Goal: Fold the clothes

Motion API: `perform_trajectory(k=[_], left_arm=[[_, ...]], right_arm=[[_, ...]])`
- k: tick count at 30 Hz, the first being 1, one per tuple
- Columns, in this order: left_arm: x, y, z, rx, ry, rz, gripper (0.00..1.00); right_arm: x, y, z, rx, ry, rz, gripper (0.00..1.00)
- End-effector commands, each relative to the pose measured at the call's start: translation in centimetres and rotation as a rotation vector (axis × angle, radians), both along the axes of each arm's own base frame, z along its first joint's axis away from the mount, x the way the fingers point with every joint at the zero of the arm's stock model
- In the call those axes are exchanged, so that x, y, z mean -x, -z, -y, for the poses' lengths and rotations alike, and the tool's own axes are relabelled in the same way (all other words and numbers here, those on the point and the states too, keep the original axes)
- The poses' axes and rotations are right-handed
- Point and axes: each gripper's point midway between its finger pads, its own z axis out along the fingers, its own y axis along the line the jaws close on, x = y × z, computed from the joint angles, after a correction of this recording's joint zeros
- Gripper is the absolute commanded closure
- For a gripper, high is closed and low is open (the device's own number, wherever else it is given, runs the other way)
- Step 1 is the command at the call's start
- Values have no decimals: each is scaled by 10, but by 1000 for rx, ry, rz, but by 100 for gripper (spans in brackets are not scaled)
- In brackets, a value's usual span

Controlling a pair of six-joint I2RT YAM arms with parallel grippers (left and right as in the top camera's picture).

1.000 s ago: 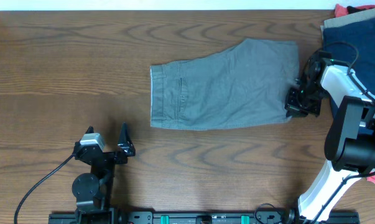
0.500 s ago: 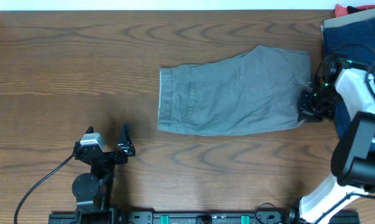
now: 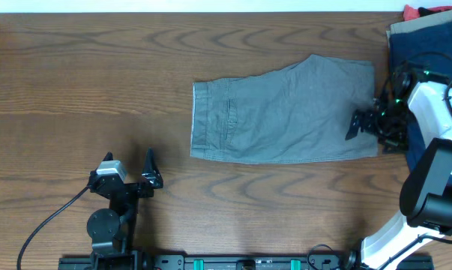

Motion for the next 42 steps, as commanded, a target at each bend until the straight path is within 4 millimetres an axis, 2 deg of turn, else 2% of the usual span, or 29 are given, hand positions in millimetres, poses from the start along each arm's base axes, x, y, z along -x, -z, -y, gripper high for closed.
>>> perform_trajectory(k=[1,5,7,9,12,32,34,38,40,42], left_arm=[[1,16,1,-12,9,-49,2],[1,16,1,-12,9,-49,2],[1,16,1,-12,9,-49,2],[1,16,1,-12,9,-49,2],[1,16,1,-12,9,-49,2],[1,16,3,3,21,-48,2],[2,14,19,109,103,-50,2],[19,9,77,486,408,-139,2],[30,8,94,566,512,-192,2],[37,9,103,571,572,-212,2]], right_arm=[[-29,-49,27,40,113,179,1],[-51,-88,69,89,248,327,1],[-59,-99,91,115,289,388,1],[-61,-102,109,134,324,422,1],[-56,-102,122,137,370,426,1],[-53,-102,127,137,383,423,1],[-53,-102,127,137,383,423,1],[-53,-102,126,136,383,423,1],[-53,-102,127,137,383,423,1],[-53,-102,127,137,383,423,1]])
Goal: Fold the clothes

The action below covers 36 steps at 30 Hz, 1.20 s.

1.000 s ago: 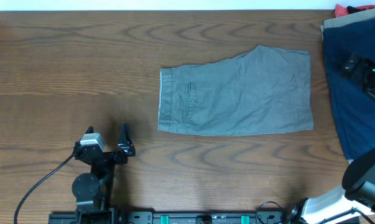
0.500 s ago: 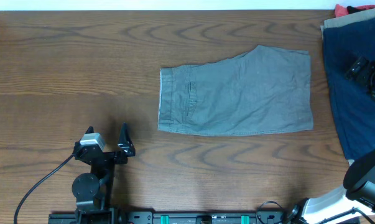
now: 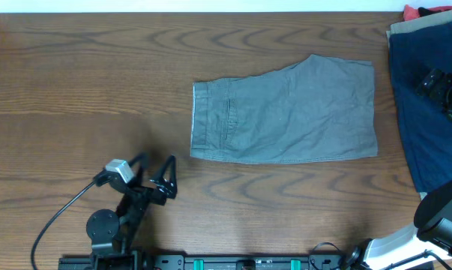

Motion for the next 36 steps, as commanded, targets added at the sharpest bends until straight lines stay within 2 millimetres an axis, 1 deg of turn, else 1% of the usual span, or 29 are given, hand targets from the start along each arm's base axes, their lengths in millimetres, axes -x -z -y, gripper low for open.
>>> perform_trajectory(k=[1,4,7,12,15,18,19,23,26,28,30,33,36], left_arm=[[23,14,38,158,247,-128,2],[28,-3,45,145,302,-58,2],[31,-23,46,127,315,-3,2],[31,-53,46,14,320,57,2],[23,-62,42,-53,299,-4,2],[7,-66,34,-114,266,-131,2],[0,-67,30,-137,259,-205,2],[-18,-68,21,-212,254,-413,2],[-27,-61,10,-299,233,-590,2],[-31,-54,5,-331,217,-716,2],[-39,-45,7,-330,234,-778,2],[-46,-25,10,-296,254,-864,2],[-53,-4,10,-248,238,-963,2]], right_arm=[[0,-2,2,-7,20,9,1],[0,-2,2,-7,20,9,1],[0,-2,2,-7,20,9,1],[0,-2,2,-7,20,9,1],[0,-2,2,-7,20,9,1],[0,-2,2,-7,20,9,1],[0,-2,2,-7,20,9,1],[0,-2,2,-7,20,8,1],[0,-2,2,-7,20,8,1],[0,-2,2,-7,20,8,1],[0,-2,2,-7,20,8,1],[0,-2,2,-7,20,9,1],[0,-2,2,-7,20,9,1]])
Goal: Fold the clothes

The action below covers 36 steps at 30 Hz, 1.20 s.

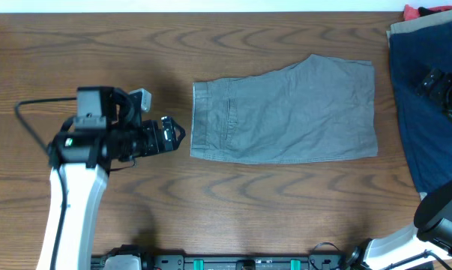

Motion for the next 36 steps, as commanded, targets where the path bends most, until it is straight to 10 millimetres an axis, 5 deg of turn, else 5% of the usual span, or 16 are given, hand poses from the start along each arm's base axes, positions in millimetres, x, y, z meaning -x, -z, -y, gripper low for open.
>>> perform_trajectory(k=[1,9,23,36], left_arm=[[-6,20,-3,-7,-48,-96,2],[-26,63,-3,4,-89,-222,2],[-79,119,-3,-12,-29,-152,2],[-72,160,59,57,185,-186,2]], right_arm=[[0,-2,3,-2,20,7,0],[0,-2,3,-2,20,7,1],[1,-2,3,-1,20,7,1],[1,-2,3,-1,20,7,1]])
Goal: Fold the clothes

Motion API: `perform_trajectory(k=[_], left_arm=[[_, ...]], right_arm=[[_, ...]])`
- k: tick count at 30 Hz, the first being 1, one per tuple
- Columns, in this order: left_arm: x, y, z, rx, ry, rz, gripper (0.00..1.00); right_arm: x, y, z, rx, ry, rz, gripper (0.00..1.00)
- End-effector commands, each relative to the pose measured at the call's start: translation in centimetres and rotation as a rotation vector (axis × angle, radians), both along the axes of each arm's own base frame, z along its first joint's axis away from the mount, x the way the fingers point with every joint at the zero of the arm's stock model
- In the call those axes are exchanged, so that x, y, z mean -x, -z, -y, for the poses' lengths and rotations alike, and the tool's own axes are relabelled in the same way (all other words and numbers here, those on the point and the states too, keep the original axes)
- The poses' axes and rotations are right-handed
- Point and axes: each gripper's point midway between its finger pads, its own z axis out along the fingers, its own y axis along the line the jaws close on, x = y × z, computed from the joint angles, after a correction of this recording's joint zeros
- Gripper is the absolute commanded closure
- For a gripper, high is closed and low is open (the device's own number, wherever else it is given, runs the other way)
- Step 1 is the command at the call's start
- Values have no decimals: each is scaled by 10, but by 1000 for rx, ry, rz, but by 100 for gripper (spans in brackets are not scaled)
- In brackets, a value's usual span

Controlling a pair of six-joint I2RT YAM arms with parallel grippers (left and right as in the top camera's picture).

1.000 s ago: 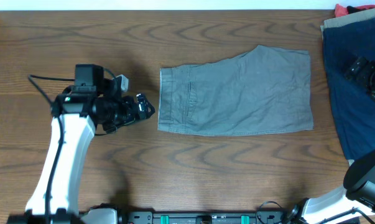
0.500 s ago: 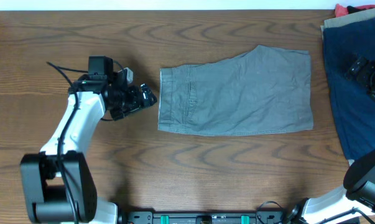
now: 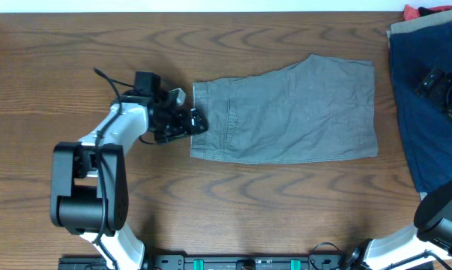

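Grey shorts (image 3: 285,112) lie flat in the middle of the table, folded in half lengthwise, with the waistband to the left and the leg hems to the right. My left gripper (image 3: 190,109) sits at the waistband's left edge. Its fingers (image 3: 199,124) are spread and appear open against the cloth. My right gripper (image 3: 434,81) rests far right over a dark blue garment, well away from the shorts. Its jaws are too dark and small to read.
A dark blue garment (image 3: 428,142) covers the right edge of the table, with a tan cloth (image 3: 405,26) under its top. A red item (image 3: 417,10) shows at the back right corner. The arms' base rail (image 3: 233,262) runs along the front edge.
My left gripper was a short gap left of the waistband. It is now farther right and a little farther back, touching the waistband edge. The right arm and the shorts have not moved.
At first my right gripper was at the shorts' right hem and my left arm was tucked near the front edge. Then the right gripper was over the blue garment, where it has stayed. The left arm was then extended left of the shorts, and now reaches the waistband.
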Motion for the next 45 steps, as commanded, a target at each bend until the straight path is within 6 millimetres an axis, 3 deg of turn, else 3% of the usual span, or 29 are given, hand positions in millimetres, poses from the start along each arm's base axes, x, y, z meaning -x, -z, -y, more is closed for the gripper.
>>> perform_trajectory(k=[1,7,10,13,16,17,21,24,28,33,39,45], left_arm=[[2,8,15,9,59,1,2],[8,21,23,5,82,-32,2],[9,25,22,0,81,-40,27],[8,28,16,-41,62,-45,65],[11,34,4,-108,21,-77,90],[13,37,-1,-141,4,-92,94],[24,45,-30,-304,-66,-155,94],[32,40,-51,-412,-107,-197,94],[38,11,-80,-534,-155,-237,94],[33,-56,-104,-624,-192,-224,94],[33,-142,-102,-619,-183,-145,94],[44,-195,-82,-609,-132,-70,94]], right_arm=[[1,-2,3,-1,19,7,1],[1,-2,3,-1,19,7,1],[1,-2,3,-1,19,7,1],[0,-2,3,-1,19,7,1],[1,-2,3,-1,19,6,1],[1,-2,3,-1,19,7,1],[1,-2,3,-1,19,7,1],[1,-2,3,-1,19,7,1],[1,-2,3,-1,19,6,1],[1,-2,3,-1,19,6,1],[1,-2,3,-1,19,6,1],[1,-2,3,-1,19,7,1]])
